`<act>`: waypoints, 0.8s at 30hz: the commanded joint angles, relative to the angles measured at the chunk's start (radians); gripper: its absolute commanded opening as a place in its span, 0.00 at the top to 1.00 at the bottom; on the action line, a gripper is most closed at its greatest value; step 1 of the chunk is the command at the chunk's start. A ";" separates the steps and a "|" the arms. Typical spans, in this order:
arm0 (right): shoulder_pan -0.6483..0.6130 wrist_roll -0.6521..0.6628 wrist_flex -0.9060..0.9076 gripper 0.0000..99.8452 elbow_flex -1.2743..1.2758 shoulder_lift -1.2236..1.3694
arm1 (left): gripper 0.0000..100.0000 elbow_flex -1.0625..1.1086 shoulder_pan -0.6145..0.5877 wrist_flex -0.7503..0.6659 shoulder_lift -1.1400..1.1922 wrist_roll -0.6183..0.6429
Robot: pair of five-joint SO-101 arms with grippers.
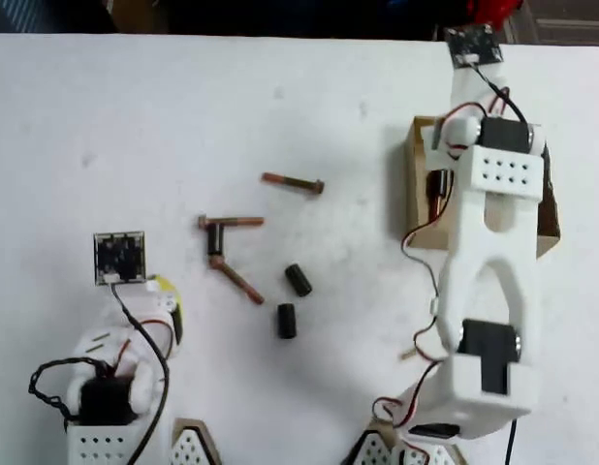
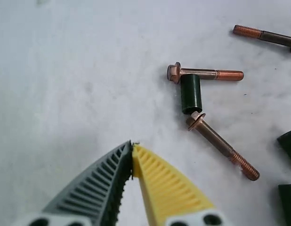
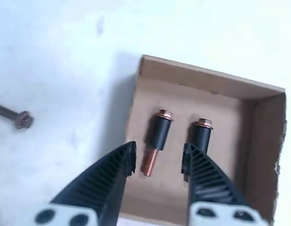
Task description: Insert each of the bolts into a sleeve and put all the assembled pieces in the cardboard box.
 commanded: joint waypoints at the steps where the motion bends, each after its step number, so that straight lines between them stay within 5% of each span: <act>1: -0.058 0.003 0.064 0.86 -0.043 -0.120 | 0.97 -0.014 -0.008 -0.032 -0.012 -0.011; 24: -0.530 0.003 0.449 0.86 -0.041 -0.530 | 0.98 -0.032 -0.124 -0.003 -0.012 -0.009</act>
